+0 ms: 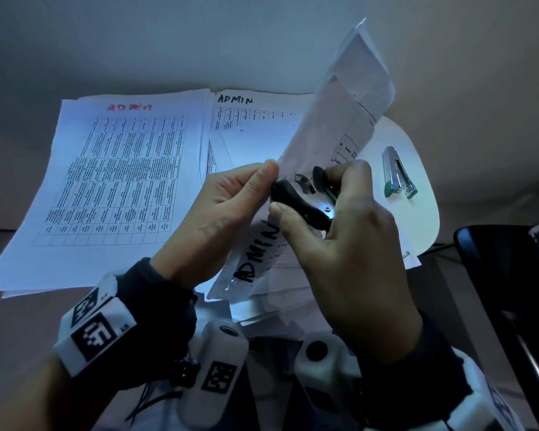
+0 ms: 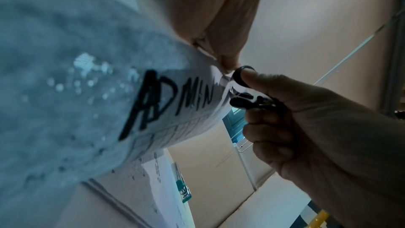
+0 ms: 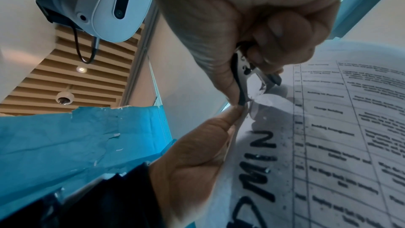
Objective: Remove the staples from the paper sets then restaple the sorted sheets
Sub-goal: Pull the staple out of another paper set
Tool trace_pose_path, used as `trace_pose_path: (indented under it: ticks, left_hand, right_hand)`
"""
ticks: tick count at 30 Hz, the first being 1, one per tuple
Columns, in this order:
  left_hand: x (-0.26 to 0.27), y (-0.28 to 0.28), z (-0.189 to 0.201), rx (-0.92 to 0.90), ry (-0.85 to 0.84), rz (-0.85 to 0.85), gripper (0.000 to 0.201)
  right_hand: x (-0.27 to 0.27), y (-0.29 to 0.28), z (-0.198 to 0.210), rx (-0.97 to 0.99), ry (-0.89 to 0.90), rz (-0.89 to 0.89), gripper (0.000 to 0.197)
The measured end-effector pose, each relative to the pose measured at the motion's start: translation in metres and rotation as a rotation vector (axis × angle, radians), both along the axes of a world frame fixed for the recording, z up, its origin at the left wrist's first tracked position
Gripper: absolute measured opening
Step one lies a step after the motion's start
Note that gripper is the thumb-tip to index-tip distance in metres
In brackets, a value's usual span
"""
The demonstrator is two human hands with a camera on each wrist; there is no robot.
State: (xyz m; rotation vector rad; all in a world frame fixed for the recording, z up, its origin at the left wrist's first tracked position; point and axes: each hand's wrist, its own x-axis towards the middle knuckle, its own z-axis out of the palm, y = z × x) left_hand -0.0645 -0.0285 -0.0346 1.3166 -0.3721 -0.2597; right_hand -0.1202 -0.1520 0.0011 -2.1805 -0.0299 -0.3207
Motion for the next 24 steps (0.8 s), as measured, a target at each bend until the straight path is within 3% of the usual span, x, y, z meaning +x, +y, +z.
trace_pose_path:
  ticks: [14,20,24]
  left_hand:
    - [0.002,-0.002,0.009,0.065,-0.023,0.032,0.034]
    - [-0.001,-0.001,0.013,0.054,-0.042,0.06,0.051]
    - [-0.001,-0.002,0.012,0.062,-0.047,0.059,0.042]
  right_hand:
    - [0.004,-0.009,0.0,0.164,0.002,0.057,0.037]
    - [0.005,-0.009,-0.005,0.199,-0.081,0.013,0.03]
    - [0.005,-0.007,-0.01,0.251,-0.131,-0.016,0.029]
